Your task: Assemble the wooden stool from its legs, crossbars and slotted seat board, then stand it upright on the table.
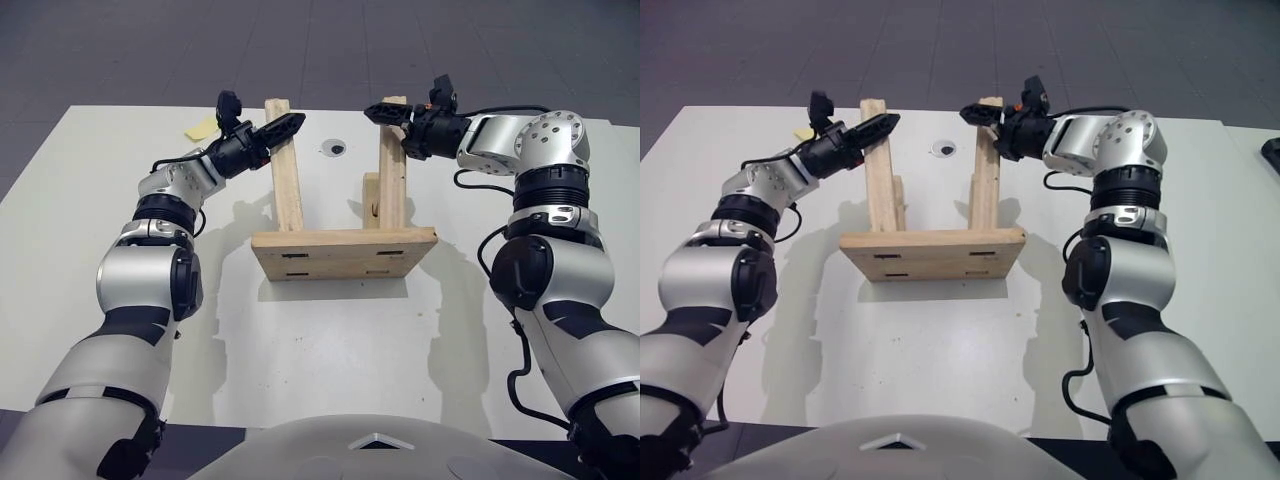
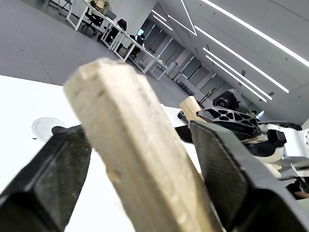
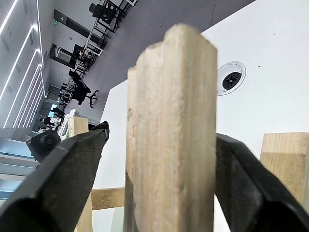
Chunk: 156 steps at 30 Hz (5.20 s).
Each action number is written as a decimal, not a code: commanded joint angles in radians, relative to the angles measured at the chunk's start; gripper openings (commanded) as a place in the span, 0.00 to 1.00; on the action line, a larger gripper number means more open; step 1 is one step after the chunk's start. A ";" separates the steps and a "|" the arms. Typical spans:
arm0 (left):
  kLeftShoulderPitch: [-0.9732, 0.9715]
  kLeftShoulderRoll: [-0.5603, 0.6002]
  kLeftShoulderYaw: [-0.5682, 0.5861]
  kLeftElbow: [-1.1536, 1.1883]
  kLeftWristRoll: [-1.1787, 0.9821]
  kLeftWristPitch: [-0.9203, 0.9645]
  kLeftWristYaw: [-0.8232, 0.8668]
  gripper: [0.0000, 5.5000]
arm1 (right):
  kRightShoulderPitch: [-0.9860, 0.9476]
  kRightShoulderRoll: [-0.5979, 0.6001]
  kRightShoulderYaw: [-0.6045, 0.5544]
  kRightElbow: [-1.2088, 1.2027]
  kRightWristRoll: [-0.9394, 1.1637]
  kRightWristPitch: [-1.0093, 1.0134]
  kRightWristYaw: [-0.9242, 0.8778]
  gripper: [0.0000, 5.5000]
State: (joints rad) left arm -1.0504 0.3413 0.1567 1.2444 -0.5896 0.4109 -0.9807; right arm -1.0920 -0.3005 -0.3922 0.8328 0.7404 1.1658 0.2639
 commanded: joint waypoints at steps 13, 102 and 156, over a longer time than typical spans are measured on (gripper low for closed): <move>0.021 -0.024 0.121 0.005 0.068 0.154 -0.009 0.98 | 0.081 0.054 -0.014 -0.032 -0.019 0.061 0.004 0.98; 0.932 0.566 -0.088 -1.663 -0.105 0.353 -0.113 0.46 | 0.817 -0.523 0.407 -1.015 -0.110 -0.486 1.004 0.48; -0.050 -0.038 0.269 -0.341 -0.223 0.589 0.440 0.38 | 0.272 0.401 0.154 -0.734 1.179 -0.579 -1.112 0.28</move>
State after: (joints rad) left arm -1.0171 0.4641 0.5087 0.8188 -0.8677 1.0604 -0.5342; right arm -0.7156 -0.0629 -0.3677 0.0690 1.9072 0.5874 -0.7971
